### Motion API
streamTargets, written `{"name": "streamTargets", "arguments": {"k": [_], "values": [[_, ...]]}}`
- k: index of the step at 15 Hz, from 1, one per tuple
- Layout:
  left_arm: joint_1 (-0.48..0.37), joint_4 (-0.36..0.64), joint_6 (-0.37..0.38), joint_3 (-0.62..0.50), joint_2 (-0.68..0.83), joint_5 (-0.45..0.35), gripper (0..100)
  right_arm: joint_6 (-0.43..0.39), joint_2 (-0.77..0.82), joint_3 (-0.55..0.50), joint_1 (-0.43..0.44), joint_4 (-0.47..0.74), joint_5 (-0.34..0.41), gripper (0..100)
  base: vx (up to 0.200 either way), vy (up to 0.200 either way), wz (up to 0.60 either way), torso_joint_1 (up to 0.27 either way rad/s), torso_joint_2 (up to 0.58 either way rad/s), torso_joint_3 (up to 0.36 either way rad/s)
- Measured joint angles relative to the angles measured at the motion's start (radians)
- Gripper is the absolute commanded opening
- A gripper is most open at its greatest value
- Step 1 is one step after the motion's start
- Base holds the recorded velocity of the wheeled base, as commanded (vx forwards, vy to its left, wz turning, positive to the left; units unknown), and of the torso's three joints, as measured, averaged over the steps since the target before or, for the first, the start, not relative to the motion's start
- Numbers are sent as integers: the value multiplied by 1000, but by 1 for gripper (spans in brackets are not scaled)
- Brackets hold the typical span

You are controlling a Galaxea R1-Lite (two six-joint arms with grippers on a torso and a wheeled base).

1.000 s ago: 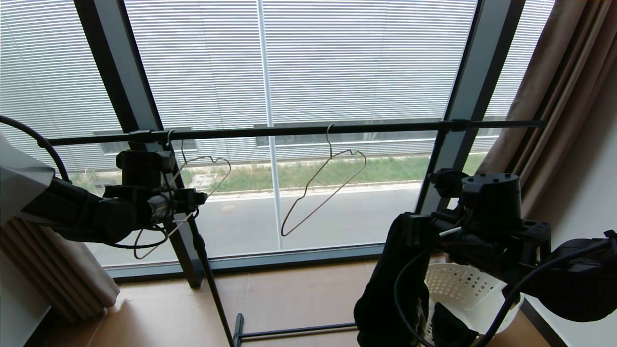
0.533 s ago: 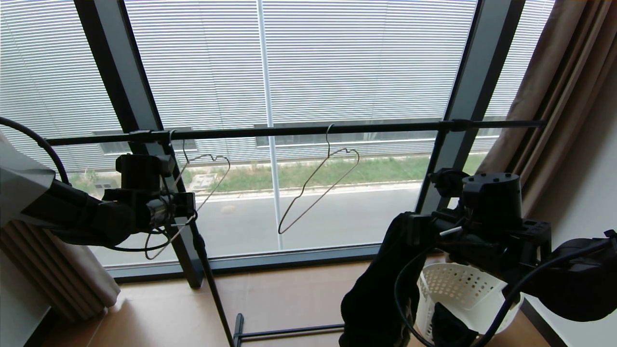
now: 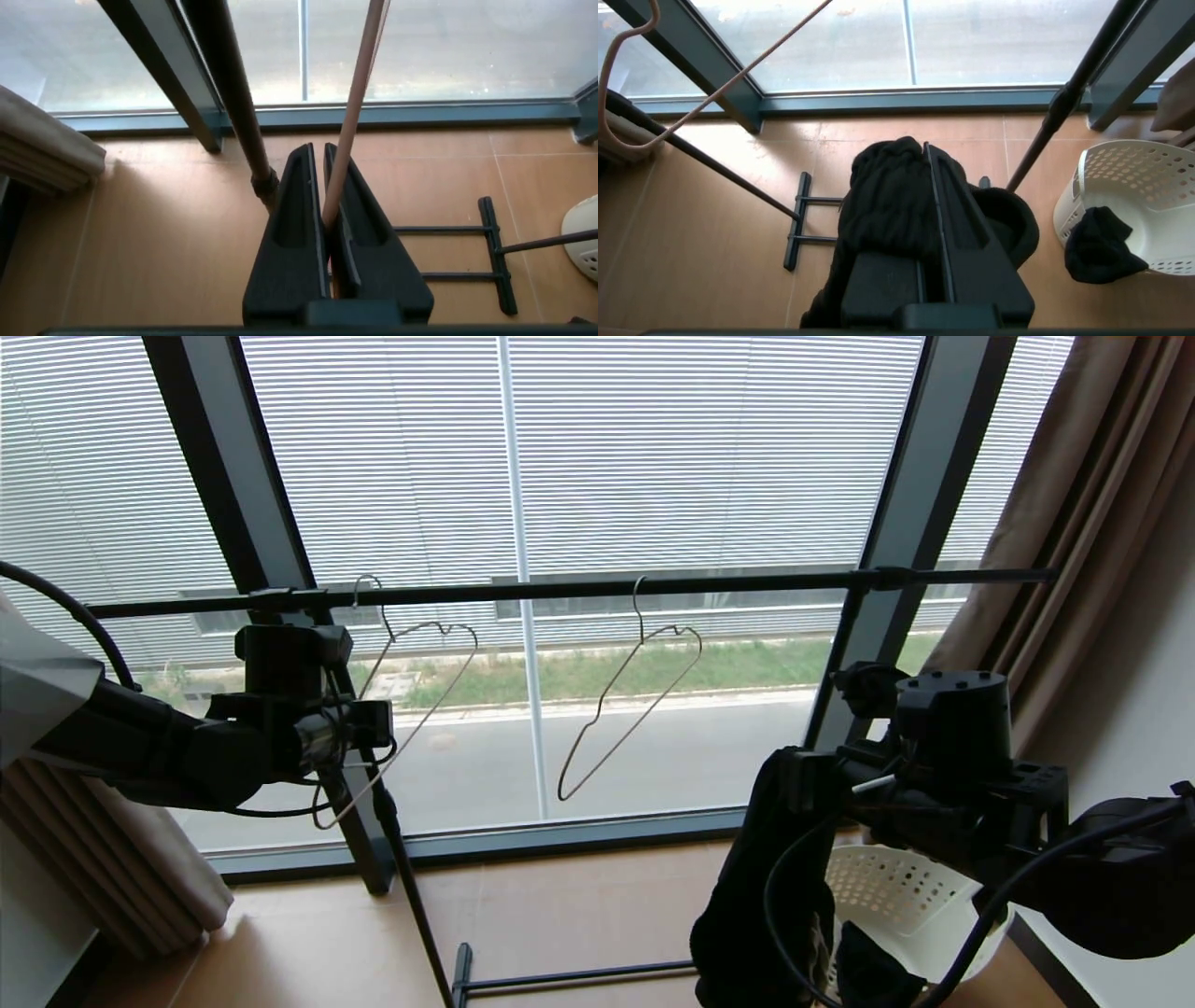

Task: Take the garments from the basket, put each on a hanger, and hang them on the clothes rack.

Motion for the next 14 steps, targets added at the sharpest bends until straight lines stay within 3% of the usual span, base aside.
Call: {"name": "streamTargets", "arguments": {"k": [7, 14], "values": [[-86, 2, 3, 69, -83, -1, 0, 0, -8, 0, 0, 2, 0, 0, 0, 0, 0, 0, 0, 0], [-91, -1, 3, 61, -97, -11, 0, 0, -6, 1, 2, 3, 0, 0, 0, 0, 0, 0, 0, 0]]}}
